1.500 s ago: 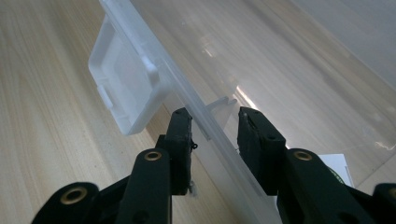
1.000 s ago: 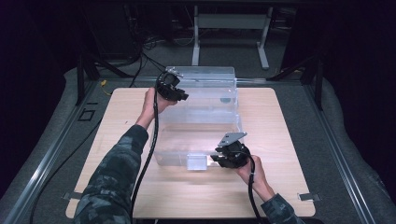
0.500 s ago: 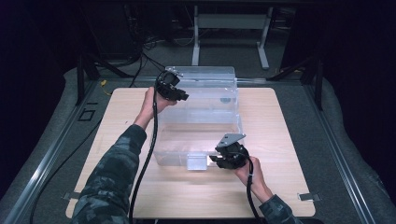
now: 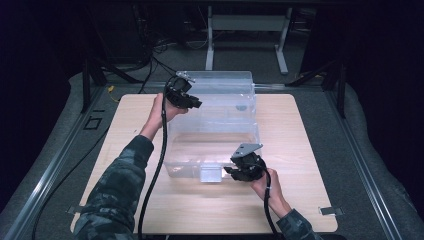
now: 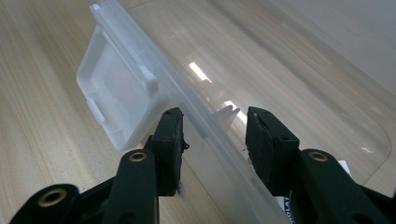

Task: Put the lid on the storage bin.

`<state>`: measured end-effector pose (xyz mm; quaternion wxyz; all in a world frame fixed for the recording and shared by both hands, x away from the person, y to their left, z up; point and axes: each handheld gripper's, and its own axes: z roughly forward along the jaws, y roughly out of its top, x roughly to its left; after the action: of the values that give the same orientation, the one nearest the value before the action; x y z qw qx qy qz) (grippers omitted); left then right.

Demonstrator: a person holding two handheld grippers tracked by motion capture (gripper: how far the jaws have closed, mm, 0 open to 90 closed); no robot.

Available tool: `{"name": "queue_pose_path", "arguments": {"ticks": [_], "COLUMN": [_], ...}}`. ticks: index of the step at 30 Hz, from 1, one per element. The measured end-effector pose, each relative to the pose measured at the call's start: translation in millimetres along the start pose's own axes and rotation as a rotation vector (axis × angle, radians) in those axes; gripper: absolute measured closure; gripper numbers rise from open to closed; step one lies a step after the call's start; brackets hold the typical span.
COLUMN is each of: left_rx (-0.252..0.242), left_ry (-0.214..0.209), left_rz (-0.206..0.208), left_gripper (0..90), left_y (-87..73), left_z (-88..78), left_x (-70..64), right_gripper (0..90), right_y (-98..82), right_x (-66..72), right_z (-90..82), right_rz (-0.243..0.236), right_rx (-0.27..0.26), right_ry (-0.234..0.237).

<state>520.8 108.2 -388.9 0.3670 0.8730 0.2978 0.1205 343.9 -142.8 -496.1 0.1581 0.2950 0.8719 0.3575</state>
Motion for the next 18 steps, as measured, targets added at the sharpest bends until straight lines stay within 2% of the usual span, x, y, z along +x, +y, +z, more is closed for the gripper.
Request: {"name": "queue_pose_path", "arguments": {"ticks": [6,18], "left_rx": [0.003,0.018], "left_ry": [-0.001,-0.005], "left_rz": [0.003,0.042], "left_gripper": [74.0,75.0], "left_y": [0.0,-0.8], "left_z": [-4.2,-15.2], "left_x": [-3.2,-12.3], "right_gripper": [57.3,57.0], "right_y": [0.1,0.6], "right_x": [-0.1,0.1], "right_z": [0.2,0.5], "right_rz": [0.007,0.007], "right_rx": [0.0,0.007], "right_ry": [0.007,0.004]}}
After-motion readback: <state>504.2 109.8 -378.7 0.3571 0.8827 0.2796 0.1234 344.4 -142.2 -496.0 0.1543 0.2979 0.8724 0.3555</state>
